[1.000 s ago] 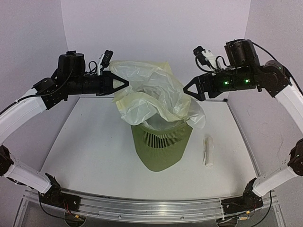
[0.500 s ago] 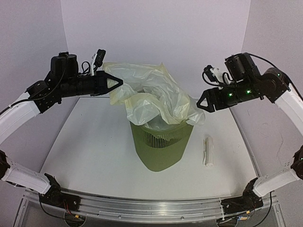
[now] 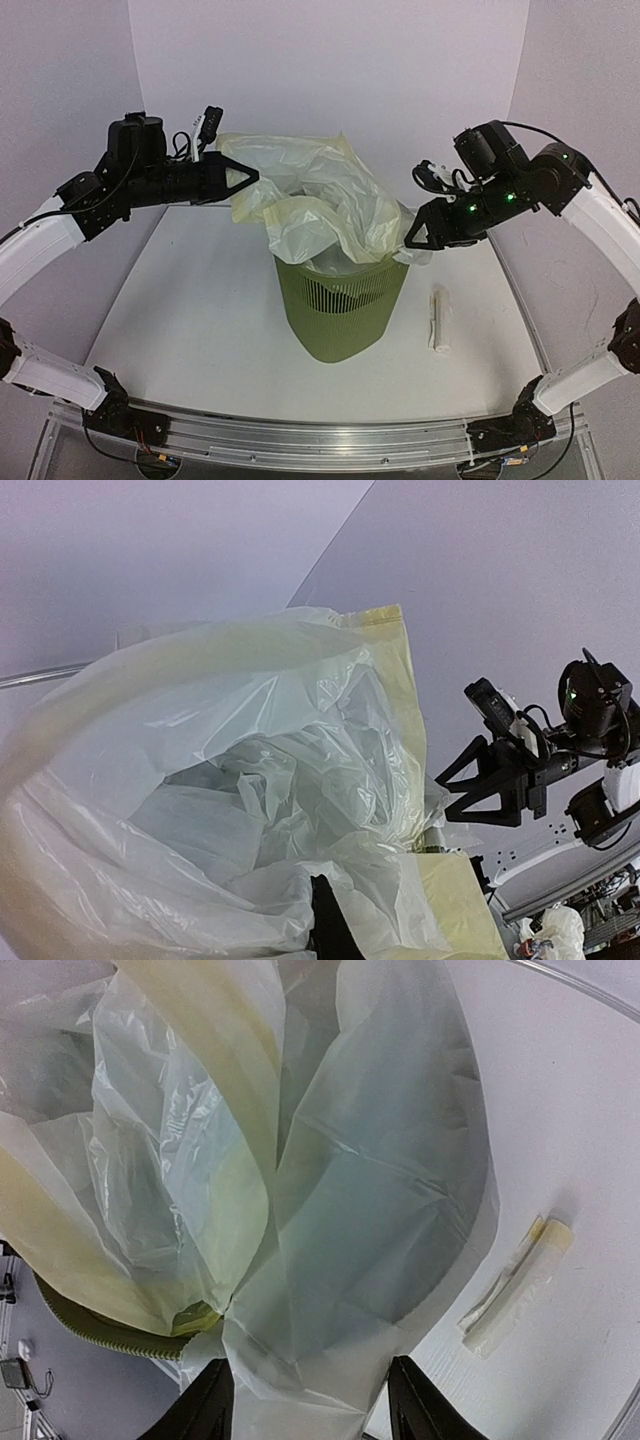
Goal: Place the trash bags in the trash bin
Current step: Place the trash bag in the trash bin.
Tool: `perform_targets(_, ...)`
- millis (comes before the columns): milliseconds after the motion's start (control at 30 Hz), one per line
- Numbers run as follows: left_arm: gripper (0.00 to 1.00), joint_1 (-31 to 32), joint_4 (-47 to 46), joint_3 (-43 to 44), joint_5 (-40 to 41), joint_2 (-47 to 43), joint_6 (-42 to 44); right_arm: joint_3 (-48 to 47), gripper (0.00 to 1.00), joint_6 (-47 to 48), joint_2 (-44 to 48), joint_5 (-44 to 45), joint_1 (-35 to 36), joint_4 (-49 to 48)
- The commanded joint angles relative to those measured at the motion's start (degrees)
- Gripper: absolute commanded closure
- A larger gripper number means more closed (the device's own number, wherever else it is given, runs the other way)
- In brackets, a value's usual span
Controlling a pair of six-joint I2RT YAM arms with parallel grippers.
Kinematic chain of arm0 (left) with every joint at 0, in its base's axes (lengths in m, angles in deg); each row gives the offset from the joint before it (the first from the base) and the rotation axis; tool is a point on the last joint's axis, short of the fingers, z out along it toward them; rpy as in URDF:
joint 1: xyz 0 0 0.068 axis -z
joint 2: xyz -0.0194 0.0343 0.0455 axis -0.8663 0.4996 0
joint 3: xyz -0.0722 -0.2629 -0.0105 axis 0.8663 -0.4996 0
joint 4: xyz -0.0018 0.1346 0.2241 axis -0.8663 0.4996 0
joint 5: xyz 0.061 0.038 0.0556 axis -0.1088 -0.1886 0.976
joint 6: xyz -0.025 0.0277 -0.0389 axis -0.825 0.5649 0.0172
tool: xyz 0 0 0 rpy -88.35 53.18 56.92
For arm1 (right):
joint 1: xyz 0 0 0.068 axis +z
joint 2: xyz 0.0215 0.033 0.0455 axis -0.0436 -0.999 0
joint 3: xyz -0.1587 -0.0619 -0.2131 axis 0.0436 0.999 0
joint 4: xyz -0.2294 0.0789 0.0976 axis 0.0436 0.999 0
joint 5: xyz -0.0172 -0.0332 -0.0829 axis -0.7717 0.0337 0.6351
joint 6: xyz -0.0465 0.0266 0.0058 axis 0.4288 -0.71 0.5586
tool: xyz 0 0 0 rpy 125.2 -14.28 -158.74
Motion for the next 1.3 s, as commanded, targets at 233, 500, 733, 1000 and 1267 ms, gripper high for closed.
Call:
perform_targets(233,1.00,0.0,-1.8,-0.7,0.4,-2.0,1.4,-2.5,1.00,-0.1,0.4,-5.2,0.1,0.1)
perform_targets(500,1.00,0.0,-2.5,-1.3,0.0,-2.0,1.3,-9.9,1.00,2.9,-7.5,-3.4,0.0,-2.0)
perform_targets(733,1.00,0.0,-3.4,-2.4,-0.4,-2.0,0.3,-15.1,1.00,3.7,-17.8,-1.8,-0.4,-1.8)
perform_targets(1000,1.00,0.0,-2.7,-1.1,-0.9,-0.3,0.4,-16.3,0.83,5.6,-20.7,-6.9,-0.6,-1.2)
perform_targets(1267,1.00,0.0,-3.3,-0.5,-1.0,0.5,1.1,-19.1,0.46,8.5,-12.2,0.3,-0.6,-2.1)
